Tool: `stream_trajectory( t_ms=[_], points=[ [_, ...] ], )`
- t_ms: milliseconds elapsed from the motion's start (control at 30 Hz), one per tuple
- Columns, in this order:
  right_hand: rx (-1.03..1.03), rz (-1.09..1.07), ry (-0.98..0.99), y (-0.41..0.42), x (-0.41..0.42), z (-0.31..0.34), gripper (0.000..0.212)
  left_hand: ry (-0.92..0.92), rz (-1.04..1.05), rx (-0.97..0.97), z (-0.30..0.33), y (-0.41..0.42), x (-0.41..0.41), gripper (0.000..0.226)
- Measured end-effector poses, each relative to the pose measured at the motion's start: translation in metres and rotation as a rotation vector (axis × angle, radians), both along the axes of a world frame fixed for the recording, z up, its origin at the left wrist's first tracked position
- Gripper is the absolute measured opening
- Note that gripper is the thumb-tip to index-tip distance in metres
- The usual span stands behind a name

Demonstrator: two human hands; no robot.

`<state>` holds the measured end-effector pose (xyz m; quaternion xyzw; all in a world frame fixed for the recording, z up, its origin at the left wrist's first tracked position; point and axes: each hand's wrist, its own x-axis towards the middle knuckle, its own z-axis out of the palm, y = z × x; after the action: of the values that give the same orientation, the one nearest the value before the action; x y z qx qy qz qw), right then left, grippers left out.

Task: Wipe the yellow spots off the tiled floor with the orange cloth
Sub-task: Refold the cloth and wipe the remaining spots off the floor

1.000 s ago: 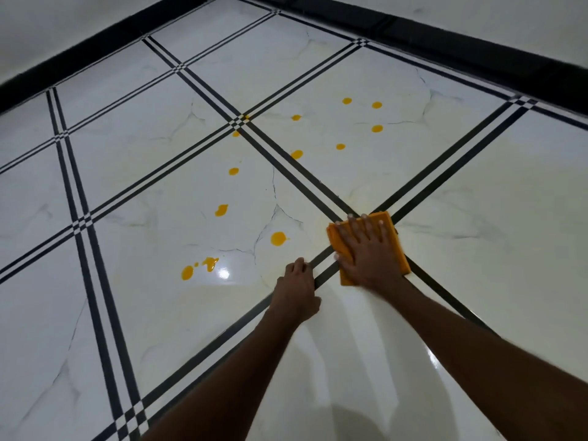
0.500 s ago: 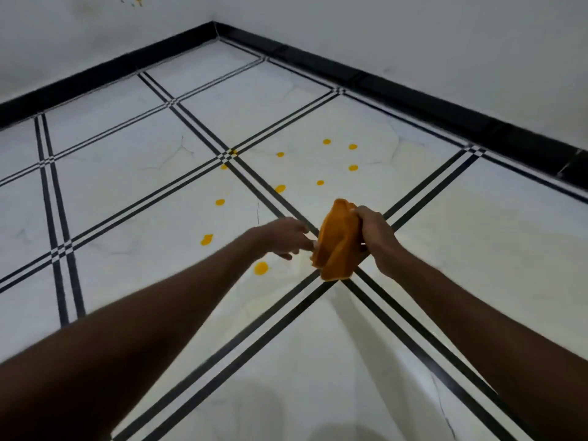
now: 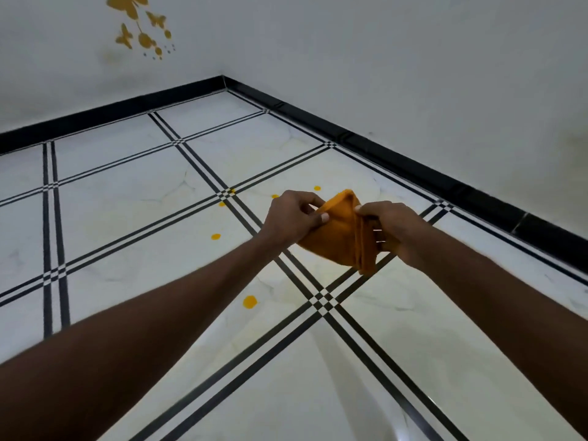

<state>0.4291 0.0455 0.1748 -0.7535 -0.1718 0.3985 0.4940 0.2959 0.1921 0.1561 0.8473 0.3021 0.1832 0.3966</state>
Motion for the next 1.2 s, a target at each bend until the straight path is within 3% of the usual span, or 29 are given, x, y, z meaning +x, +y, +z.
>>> stream_trajectory(
  t_ms=[167,300,433,500,633,733,800,867,933,1100,1200],
  points=[
    [-0.035,0.039,-0.161,0.002,-0.001,0.017,0.035,-0.126,-0.132,0.023,0.02,-0.011,0.012,0.037],
    [-0.005,0.039,-0.192,0.003,-0.006,0.018,0.036,-0.198,-0.054,0.223,0.02,-0.02,0.026,0.021],
    [0.003,-0.131,-0.07,-0.002,-0.004,0.016,0.032,-0.253,-0.061,0.255,0.025,-0.023,0.022,0.01],
    [-0.019,-0.234,-0.033,-0.006,0.003,0.021,0.026,-0.157,-0.175,0.226,0.04,-0.019,0.008,0.009],
    [0.117,-0.265,0.017,-0.013,0.012,0.033,0.021,0.289,-0.511,-0.139,0.053,-0.009,-0.019,0.01],
    [0.3,-0.295,0.166,-0.011,0.008,0.039,0.036,0.439,-0.505,-0.243,0.036,-0.006,-0.022,0.016],
    [0.36,-0.239,0.199,-0.007,0.004,0.042,0.036,0.355,-0.396,-0.291,0.024,-0.006,-0.016,0.027],
    [0.403,-0.174,0.228,-0.005,-0.001,0.046,0.031,0.227,-0.28,-0.425,0.022,-0.005,-0.009,0.058],
    [0.445,-0.112,0.254,-0.005,-0.005,0.053,0.026,0.136,-0.283,-0.584,0.025,-0.005,-0.004,0.07],
    [0.537,-0.055,0.357,-0.011,0.0,0.067,0.03,-0.062,-0.363,-0.723,0.042,-0.006,0.002,0.021],
    [0.575,-0.12,0.334,-0.015,0.01,0.068,0.04,-0.142,-0.254,-0.518,0.058,-0.011,0.003,0.027]
  ],
)
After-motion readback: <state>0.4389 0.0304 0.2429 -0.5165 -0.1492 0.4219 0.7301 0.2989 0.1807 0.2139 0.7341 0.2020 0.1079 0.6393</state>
